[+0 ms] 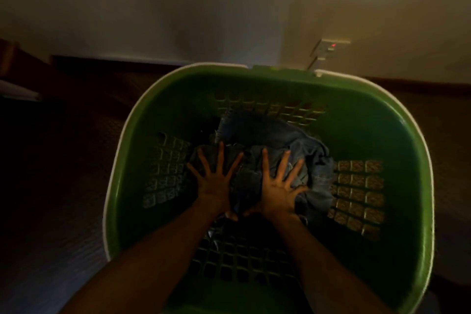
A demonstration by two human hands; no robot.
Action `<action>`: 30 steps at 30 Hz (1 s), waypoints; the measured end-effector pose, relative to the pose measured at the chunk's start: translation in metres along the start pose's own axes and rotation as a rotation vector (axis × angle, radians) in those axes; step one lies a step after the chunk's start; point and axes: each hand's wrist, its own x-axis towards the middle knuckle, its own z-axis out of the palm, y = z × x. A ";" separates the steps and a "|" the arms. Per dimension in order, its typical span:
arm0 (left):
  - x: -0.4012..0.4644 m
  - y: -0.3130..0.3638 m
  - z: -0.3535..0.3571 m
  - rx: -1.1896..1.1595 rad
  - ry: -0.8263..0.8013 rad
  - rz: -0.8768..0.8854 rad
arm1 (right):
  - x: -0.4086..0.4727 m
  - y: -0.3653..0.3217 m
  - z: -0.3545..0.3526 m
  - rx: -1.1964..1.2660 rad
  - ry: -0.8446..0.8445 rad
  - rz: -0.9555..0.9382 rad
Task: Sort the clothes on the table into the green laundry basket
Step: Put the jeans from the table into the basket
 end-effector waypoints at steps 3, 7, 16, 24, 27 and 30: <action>-0.017 -0.002 -0.020 -0.051 -0.092 0.039 | -0.014 0.003 -0.022 0.046 -0.095 -0.044; -0.039 -0.030 -0.086 0.009 -0.186 0.147 | -0.033 0.034 -0.091 0.036 -0.136 -0.219; -0.012 -0.038 -0.063 0.177 -0.019 0.134 | 0.002 0.045 -0.092 -0.291 -0.176 -0.275; 0.008 -0.027 -0.042 0.078 0.024 0.037 | 0.021 0.049 -0.076 -0.231 -0.134 -0.262; -0.023 -0.022 -0.040 -0.012 0.059 0.027 | -0.016 0.051 -0.072 -0.282 -0.047 -0.239; -0.050 -0.025 -0.047 -0.108 -0.117 0.054 | -0.051 0.062 -0.080 -0.274 -0.087 -0.252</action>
